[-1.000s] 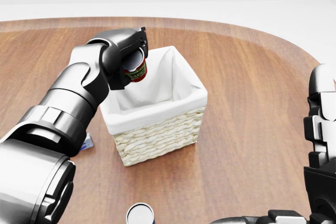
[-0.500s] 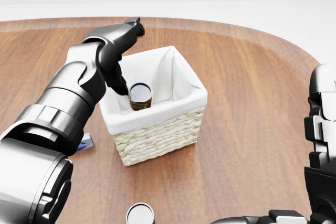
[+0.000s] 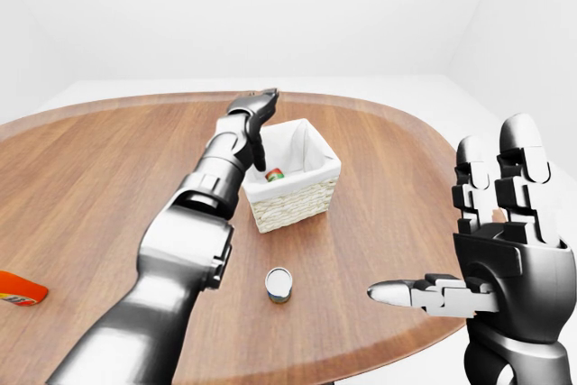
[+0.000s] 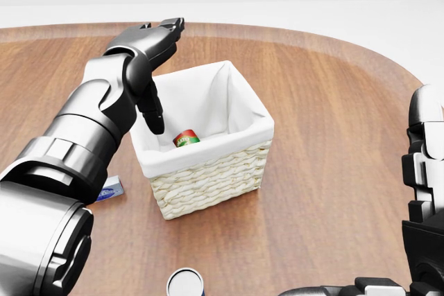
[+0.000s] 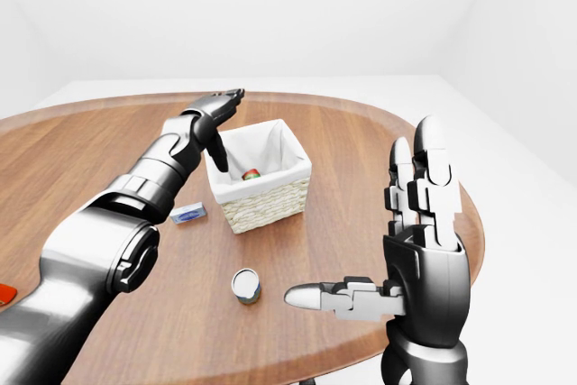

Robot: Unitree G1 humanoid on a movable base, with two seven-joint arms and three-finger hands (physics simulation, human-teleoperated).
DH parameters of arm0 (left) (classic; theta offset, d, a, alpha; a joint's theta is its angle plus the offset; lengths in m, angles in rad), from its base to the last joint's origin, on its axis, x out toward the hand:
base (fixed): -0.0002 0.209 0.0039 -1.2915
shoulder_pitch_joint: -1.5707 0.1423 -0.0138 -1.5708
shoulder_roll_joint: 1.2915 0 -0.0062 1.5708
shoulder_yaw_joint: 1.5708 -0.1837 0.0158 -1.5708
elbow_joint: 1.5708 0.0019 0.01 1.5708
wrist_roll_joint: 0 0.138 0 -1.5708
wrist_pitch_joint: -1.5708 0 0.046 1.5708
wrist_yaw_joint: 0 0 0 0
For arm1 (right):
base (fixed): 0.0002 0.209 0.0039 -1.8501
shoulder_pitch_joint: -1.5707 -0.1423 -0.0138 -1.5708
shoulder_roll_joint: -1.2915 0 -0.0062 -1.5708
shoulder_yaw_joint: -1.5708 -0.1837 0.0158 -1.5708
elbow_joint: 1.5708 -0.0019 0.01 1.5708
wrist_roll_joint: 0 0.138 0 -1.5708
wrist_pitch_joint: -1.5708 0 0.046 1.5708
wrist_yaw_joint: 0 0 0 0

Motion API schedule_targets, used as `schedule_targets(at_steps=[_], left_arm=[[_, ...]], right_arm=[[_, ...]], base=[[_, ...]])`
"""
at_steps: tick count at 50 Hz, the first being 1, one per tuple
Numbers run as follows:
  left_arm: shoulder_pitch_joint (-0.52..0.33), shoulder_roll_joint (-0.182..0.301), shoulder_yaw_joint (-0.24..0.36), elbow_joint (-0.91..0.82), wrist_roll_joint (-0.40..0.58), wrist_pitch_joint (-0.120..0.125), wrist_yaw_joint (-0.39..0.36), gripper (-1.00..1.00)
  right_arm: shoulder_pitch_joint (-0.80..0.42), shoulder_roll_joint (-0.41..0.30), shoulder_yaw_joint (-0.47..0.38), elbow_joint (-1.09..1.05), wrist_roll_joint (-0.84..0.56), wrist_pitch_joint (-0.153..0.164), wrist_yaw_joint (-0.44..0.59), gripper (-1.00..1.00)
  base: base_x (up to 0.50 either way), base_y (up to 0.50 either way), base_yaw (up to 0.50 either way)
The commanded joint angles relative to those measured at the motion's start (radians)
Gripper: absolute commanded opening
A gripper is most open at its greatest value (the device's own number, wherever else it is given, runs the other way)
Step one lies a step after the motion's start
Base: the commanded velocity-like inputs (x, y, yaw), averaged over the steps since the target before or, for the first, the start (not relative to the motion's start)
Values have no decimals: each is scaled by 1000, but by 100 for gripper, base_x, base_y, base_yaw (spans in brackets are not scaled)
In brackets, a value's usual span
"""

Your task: Pick up the tomato sauce, and put it in the basket.

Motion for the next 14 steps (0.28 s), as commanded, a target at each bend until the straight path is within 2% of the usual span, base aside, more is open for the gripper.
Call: schedule_targets(at_steps=[1,14], left_arm=[[6,-4,10,5,-78,0,-50,100],[4,1,10,4,-74,0,-55,100]], right_arm=[[-5,0,2,0,-2,0,-1,100],[-3,2,5,0,-5,0,0,100]], base=[[0,0,0],[0,0,0]])
